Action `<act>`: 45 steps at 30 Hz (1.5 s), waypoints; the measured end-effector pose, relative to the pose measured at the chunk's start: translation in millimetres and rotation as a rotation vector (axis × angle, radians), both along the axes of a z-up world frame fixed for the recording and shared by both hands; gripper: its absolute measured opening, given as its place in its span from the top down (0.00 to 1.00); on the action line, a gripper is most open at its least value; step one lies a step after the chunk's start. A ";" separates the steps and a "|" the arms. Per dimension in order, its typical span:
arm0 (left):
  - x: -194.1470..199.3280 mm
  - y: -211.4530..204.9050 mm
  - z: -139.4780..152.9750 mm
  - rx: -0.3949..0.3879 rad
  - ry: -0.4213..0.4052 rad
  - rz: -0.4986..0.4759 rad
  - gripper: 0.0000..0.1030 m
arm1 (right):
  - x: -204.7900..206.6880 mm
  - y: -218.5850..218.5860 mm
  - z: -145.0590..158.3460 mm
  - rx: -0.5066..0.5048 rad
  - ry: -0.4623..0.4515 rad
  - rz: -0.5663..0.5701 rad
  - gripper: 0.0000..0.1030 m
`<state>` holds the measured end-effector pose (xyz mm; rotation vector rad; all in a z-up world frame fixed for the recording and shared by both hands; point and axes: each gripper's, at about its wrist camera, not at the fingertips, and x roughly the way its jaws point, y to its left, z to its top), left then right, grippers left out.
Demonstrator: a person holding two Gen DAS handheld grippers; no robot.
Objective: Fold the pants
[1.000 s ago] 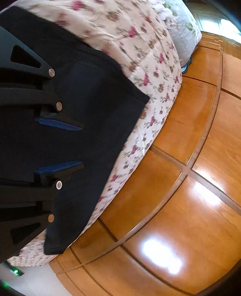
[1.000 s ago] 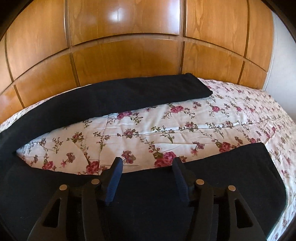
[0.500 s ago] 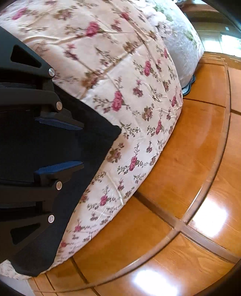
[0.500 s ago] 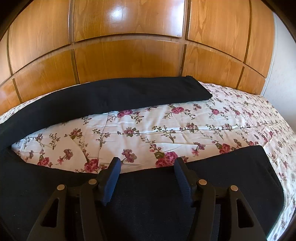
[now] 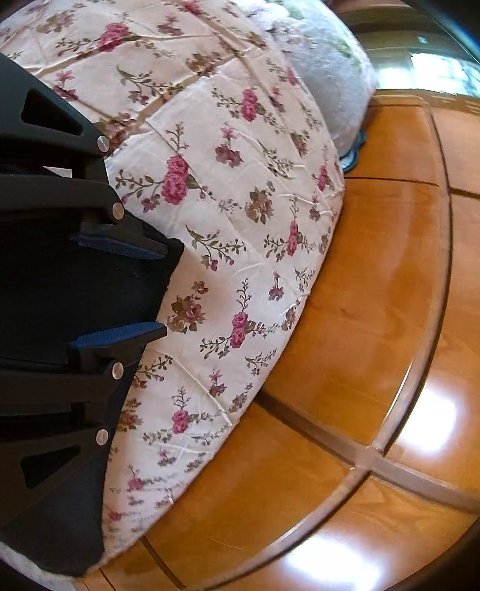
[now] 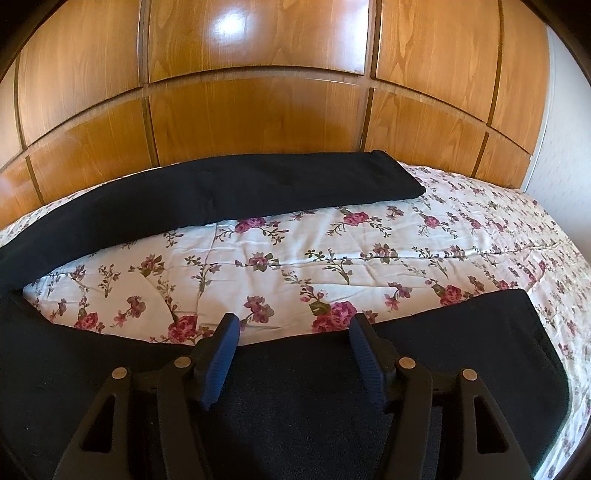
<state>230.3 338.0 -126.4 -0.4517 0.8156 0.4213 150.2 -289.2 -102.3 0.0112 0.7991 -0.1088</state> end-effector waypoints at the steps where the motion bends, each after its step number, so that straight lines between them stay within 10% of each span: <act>1: 0.0 -2.9 -0.9 0.023 -0.001 -0.006 0.66 | 0.0 0.2 -0.1 -0.001 0.000 0.000 0.39; 7: -4.8 -5.1 -2.5 0.059 -0.008 -0.010 0.90 | -0.4 1.4 0.0 -0.002 0.000 -0.001 0.39; 16: -75.6 -29.6 22.8 0.033 -0.248 -0.008 0.95 | -5.0 -0.6 2.9 -0.008 -0.038 -0.024 0.40; 24: -147.9 -46.5 17.1 -0.070 -0.376 0.042 1.00 | 7.5 17.5 9.0 -0.099 0.033 -0.016 0.39; 35: -170.3 -14.8 -11.0 -0.295 -0.414 0.131 1.00 | 68.1 95.7 48.5 0.135 0.080 0.205 0.39; 40: -141.2 -15.7 2.8 -0.233 -0.365 0.084 0.70 | 83.7 146.0 44.1 0.147 0.069 0.298 0.39; 45: -81.0 -8.6 17.4 -0.111 -0.250 0.058 0.63 | 87.9 181.0 31.2 0.142 0.081 0.333 0.39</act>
